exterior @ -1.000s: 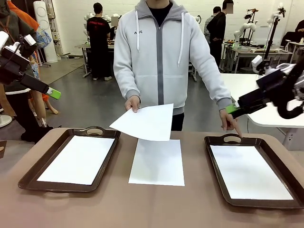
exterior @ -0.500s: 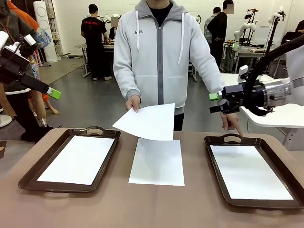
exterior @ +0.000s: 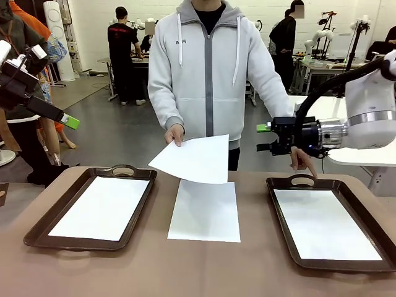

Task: Sort the A4 documents.
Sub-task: Receive the A4 Paper.

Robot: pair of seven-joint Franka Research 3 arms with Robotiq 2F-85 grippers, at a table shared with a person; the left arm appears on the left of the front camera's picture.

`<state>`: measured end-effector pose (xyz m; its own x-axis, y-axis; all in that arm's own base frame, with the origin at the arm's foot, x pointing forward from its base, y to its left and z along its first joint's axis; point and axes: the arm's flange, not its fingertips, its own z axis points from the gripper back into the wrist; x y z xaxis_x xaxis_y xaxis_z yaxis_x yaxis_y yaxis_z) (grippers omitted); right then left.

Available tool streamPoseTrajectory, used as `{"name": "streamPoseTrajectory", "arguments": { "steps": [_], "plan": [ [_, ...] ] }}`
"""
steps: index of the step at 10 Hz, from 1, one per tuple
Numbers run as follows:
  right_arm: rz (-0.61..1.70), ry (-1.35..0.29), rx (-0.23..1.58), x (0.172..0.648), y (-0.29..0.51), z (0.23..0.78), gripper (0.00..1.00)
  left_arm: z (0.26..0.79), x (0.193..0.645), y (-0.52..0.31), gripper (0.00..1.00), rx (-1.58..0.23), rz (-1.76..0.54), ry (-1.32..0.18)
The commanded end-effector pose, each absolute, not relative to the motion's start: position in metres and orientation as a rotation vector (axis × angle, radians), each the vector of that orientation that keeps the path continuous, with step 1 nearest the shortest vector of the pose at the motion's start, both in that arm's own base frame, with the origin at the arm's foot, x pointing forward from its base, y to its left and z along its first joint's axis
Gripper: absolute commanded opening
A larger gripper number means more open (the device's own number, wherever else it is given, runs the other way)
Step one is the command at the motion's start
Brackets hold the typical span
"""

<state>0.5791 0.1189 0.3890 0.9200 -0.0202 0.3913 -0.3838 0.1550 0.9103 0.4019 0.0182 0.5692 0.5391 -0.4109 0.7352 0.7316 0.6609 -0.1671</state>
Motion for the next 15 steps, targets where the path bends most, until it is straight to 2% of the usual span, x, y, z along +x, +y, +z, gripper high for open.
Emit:
{"name": "streamPoseTrajectory", "arguments": {
  "steps": [1,8,15],
  "plan": [
    [0.200,-0.290,1.447,0.592,0.139,0.375,1.00,0.568,0.402,0.017,1.00,-0.490,-0.710,-0.724],
    [0.046,-0.227,1.385,0.552,0.189,0.342,1.00,0.568,0.402,0.017,1.00,-0.490,-0.710,-0.724],
    [0.016,-0.084,1.548,0.551,0.214,0.332,1.00,0.568,0.402,0.017,1.00,-0.490,-0.710,-0.724]
  ]
}}
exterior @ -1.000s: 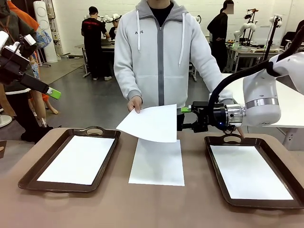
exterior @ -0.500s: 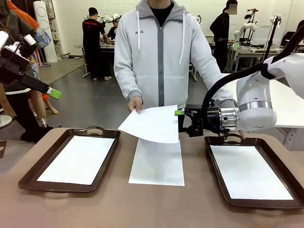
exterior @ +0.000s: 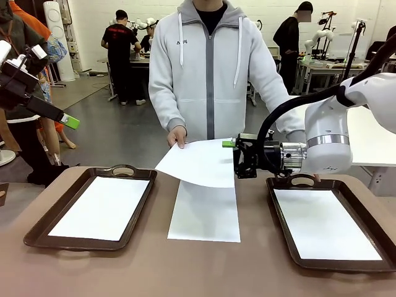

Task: Sort the A4 documents.
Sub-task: Receive the A4 Paper.

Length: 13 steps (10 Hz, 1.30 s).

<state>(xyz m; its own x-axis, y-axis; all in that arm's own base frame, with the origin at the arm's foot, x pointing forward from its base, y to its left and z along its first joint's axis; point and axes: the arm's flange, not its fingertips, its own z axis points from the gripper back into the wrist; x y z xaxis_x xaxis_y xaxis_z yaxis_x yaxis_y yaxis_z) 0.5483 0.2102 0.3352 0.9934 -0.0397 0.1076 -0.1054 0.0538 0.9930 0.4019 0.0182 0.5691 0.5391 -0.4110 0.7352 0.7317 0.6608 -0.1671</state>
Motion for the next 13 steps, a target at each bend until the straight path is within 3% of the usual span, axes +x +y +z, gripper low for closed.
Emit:
{"name": "streamPoseTrajectory", "arguments": {
  "steps": [1,3,4,7,8,9,10,11,12,13],
  "plan": [
    [0.015,-0.072,1.543,0.5508,0.2136,0.3311,1.00,0.5683,0.4020,0.0174,1.00,-0.490,-0.710,-0.724],
    [0.027,-0.050,1.529,0.5498,0.2115,0.3303,1.00,0.5683,0.4020,0.0174,1.00,-0.490,-0.710,-0.724],
    [0.043,-0.062,1.509,0.5502,0.2108,0.3300,0.88,0.5683,0.4020,0.0174,1.00,-0.490,-0.710,-0.724],
    [0.042,-0.049,1.499,0.5512,0.2092,0.3286,0.66,0.5683,0.4020,0.0174,1.00,-0.490,-0.710,-0.724],
    [0.042,-0.048,1.500,0.5513,0.2089,0.3286,0.54,0.5683,0.4020,0.0174,1.00,-0.490,-0.710,-0.724],
    [0.037,-0.047,1.497,0.5515,0.2090,0.3285,0.49,0.5683,0.4020,0.0174,1.00,-0.490,-0.710,-0.724],
    [0.034,-0.043,1.495,0.5517,0.2089,0.3283,0.37,0.5683,0.4020,0.0174,1.00,-0.490,-0.710,-0.724],
    [0.036,-0.041,1.496,0.5516,0.2090,0.3285,0.32,0.5683,0.4020,0.0174,1.00,-0.490,-0.710,-0.724],
    [0.034,-0.038,1.495,0.5518,0.2087,0.3284,0.20,0.5683,0.4020,0.0174,1.00,-0.490,-0.710,-0.724],
    [0.032,-0.034,1.493,0.5520,0.2084,0.3282,0.15,0.5683,0.4020,0.0174,1.00,-0.490,-0.710,-0.724]
  ]
}}
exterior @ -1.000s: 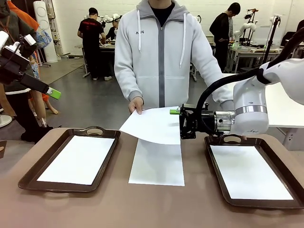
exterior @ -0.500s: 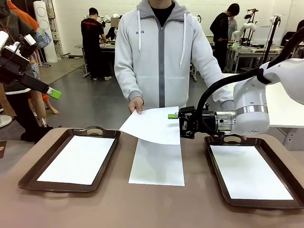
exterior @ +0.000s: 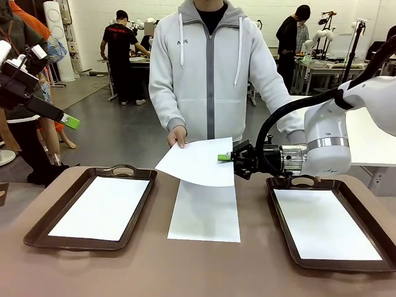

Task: Sort the A4 documents.
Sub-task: Receive the A4 Paper.

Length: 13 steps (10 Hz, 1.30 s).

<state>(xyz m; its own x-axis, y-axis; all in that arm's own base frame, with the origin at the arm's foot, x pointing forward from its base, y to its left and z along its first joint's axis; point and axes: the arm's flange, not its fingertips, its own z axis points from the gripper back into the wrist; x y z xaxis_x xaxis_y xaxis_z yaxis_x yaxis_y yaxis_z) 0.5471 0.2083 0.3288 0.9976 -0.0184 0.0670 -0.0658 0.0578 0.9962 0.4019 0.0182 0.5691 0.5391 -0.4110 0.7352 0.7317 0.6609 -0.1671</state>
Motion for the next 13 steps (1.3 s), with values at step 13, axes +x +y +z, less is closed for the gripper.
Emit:
{"name": "streamPoseTrajectory", "arguments": {
  "steps": [13],
  "plan": [
    [0.039,-0.035,1.490,0.5462,0.2071,0.3278,0.00,0.5683,0.4020,0.0174,1.00,-0.490,-0.710,-0.724]
  ]
}}
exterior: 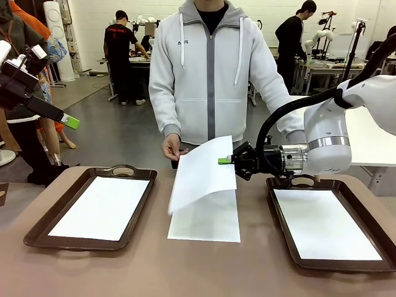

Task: Sort the A4 documents.
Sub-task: Receive the A4 Paper, then place the A4 Paper in the designated Handle tray.

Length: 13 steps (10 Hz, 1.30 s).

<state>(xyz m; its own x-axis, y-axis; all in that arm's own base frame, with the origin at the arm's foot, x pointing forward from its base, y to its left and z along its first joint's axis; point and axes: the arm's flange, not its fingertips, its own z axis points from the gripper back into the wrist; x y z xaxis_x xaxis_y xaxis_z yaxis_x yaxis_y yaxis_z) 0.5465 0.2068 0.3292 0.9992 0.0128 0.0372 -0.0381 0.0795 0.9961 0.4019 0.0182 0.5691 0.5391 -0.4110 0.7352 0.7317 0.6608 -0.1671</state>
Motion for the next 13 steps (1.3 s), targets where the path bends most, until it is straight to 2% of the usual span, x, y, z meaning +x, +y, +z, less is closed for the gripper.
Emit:
{"name": "streamPoseTrajectory", "arguments": {
  "steps": [1,13],
  "plan": [
    [0.039,-0.035,1.490,0.5462,0.2071,0.3278,0.00,0.5683,0.4020,0.0174,1.00,-0.490,-0.710,-0.724],
    [0.039,-0.035,1.490,0.5462,0.2071,0.3278,0.00,0.5683,0.4020,0.0174,1.00,-0.490,-0.710,-0.724]
  ]
}}
